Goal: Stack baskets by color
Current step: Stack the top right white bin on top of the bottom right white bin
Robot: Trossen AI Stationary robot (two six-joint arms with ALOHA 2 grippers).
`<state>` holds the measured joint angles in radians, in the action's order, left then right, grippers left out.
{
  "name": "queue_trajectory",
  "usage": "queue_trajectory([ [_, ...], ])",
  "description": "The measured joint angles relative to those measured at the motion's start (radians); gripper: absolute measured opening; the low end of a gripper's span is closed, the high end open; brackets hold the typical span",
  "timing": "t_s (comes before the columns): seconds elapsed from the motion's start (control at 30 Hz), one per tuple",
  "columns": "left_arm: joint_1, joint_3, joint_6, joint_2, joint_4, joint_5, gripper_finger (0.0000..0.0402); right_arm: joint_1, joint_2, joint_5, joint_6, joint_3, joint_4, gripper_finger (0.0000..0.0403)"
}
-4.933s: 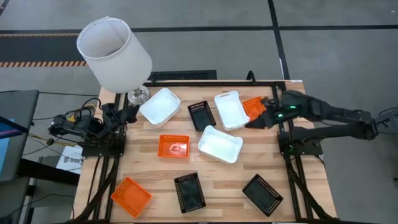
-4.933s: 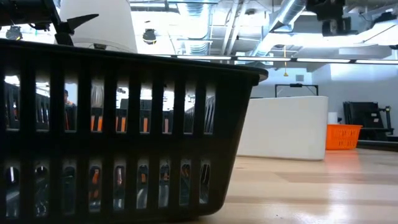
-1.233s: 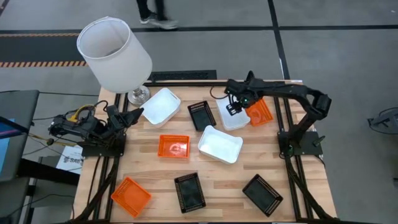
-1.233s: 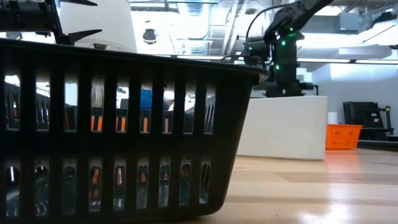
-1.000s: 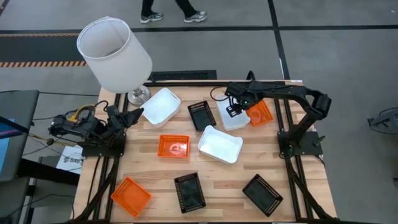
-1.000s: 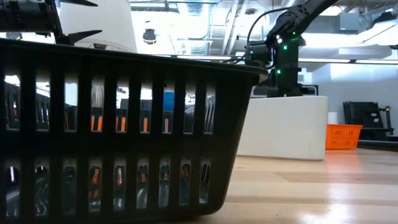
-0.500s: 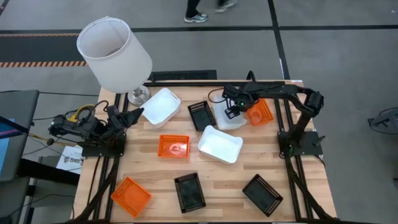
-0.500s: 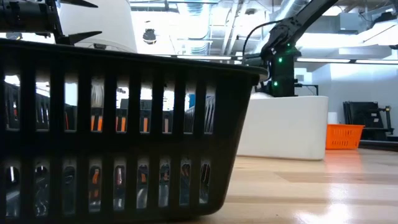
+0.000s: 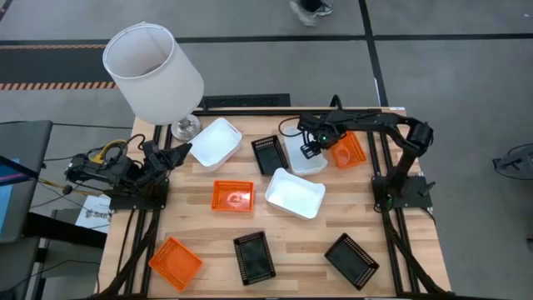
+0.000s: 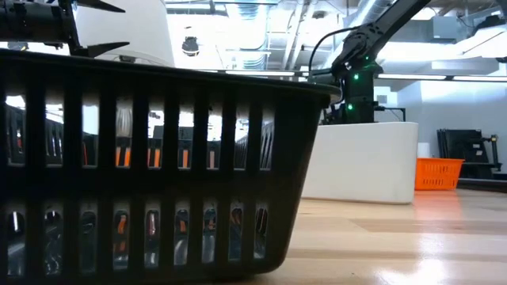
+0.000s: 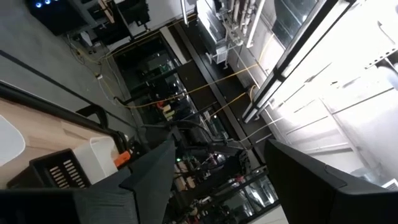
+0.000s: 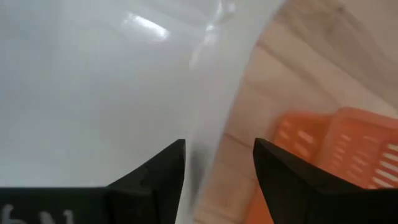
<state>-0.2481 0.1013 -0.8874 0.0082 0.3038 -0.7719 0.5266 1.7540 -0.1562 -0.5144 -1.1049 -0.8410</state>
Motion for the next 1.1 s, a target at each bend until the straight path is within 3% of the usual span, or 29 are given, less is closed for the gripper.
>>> queue_trajectory([
  [0.17, 0.000, 0.000, 0.000, 0.000, 0.000, 0.000, 0.0238, -0.001, 0.074, 0.002, 0.017, -0.001, 0.030, 0.0163],
  [0.33, 0.000, 0.000, 0.000, 0.000, 0.000, -0.012, 0.0238, 0.000, 0.105, 0.019, 0.071, -0.009, 0.037, 0.0040],
  [0.4, 0.000, 0.000, 0.000, 0.000, 0.000, -0.018, 0.0238, 0.008, 0.093, 0.022, 0.111, -0.016, 0.034, 0.0015],
  [0.7, 0.000, 0.000, -0.001, 0.000, -0.002, -0.021, 0.0238, 0.087, -0.098, -0.009, 0.207, -0.160, -0.099, 0.0003],
  [0.77, 0.000, 0.000, 0.000, 0.000, -0.004, -0.021, 0.0238, 0.071, -0.167, 0.035, 0.277, -0.185, -0.082, 0.0003],
  [0.93, 0.000, 0.000, 0.000, 0.000, -0.004, -0.021, 0.0238, -0.063, -0.289, 0.093, 0.388, -0.193, -0.122, 0.0002],
  [1.1, 0.000, 0.000, 0.000, 0.000, -0.005, -0.021, 0.0238, -0.262, -0.307, 0.096, 0.332, -0.192, -0.114, 0.0001],
])
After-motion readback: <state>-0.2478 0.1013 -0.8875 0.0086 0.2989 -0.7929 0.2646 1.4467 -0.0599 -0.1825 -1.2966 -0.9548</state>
